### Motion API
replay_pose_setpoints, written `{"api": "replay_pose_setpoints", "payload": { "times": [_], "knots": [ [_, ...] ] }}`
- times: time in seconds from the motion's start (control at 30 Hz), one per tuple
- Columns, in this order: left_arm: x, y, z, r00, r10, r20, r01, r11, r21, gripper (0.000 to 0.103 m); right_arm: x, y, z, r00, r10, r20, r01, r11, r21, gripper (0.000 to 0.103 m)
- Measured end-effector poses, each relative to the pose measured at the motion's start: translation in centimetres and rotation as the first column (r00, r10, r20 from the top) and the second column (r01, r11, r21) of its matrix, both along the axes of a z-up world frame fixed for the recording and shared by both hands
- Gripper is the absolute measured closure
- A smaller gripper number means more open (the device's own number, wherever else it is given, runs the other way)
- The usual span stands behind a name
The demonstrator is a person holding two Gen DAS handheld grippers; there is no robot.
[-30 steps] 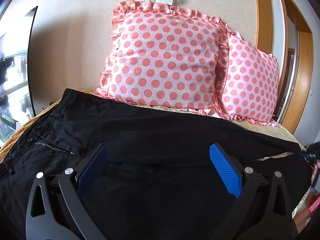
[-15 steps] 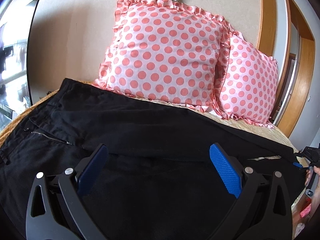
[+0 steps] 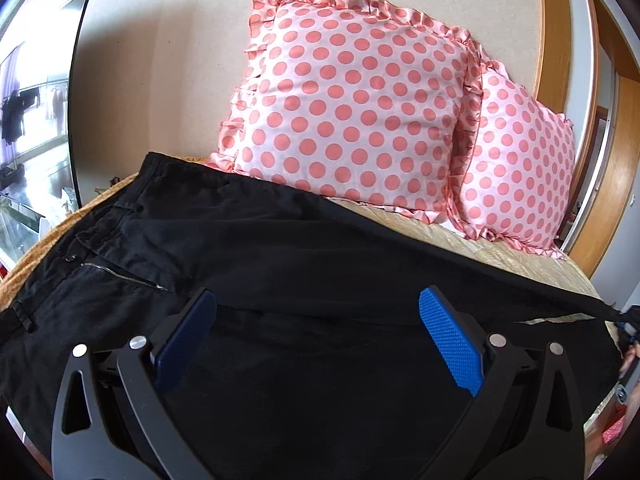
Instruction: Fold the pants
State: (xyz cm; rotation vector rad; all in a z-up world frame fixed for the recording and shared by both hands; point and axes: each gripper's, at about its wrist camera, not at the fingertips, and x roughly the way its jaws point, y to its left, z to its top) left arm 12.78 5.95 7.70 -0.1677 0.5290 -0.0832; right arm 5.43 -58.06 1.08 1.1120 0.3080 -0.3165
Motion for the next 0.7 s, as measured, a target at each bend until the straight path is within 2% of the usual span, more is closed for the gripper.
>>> {"api": "replay_pose_setpoints", "payload": {
  "times": [0.1,0.23,0.3,0.37,0.4,0.57,0.7],
  "knots": [
    [0.2,0.7,0.7,1.0,0.023,0.018,-0.024,0.999,0.034,0.002,-3.6,0.2,0.5,0.998,-0.023,0.051,0.024,1.0,-0.006,0.101],
    [1.5,2.2,1.6,0.997,0.071,0.03,-0.073,0.996,0.048,0.002,-5.3,-0.1,-1.3,0.999,-0.034,0.004,0.034,0.999,0.026,0.1],
    [3.3,3.2,2.3,0.998,0.068,0.0,-0.068,0.995,0.077,0.002,-5.2,-0.4,-2.0,1.0,-0.028,-0.01,0.028,0.999,0.034,0.101],
    [5.7,4.2,2.8,0.993,0.104,-0.053,-0.096,0.986,0.138,0.002,-5.1,-0.3,-2.2,0.999,-0.026,-0.018,0.026,0.999,0.019,0.101],
    [7.0,5.1,3.0,0.989,0.126,-0.079,-0.115,0.984,0.133,0.002,-5.4,-0.2,-2.2,1.0,-0.026,-0.018,0.026,1.0,0.015,0.101],
    [14.2,8.3,3.0,0.964,0.126,-0.235,-0.134,0.991,-0.016,0.002,-5.5,-0.2,-2.6,0.999,-0.023,-0.024,0.023,1.0,0.021,0.101],
    [20.9,9.5,1.5,0.911,0.129,-0.392,-0.177,0.98,-0.089,0.002,-5.6,-0.1,-2.9,0.999,-0.022,-0.035,0.022,0.999,0.023,0.101]
  ]
}}
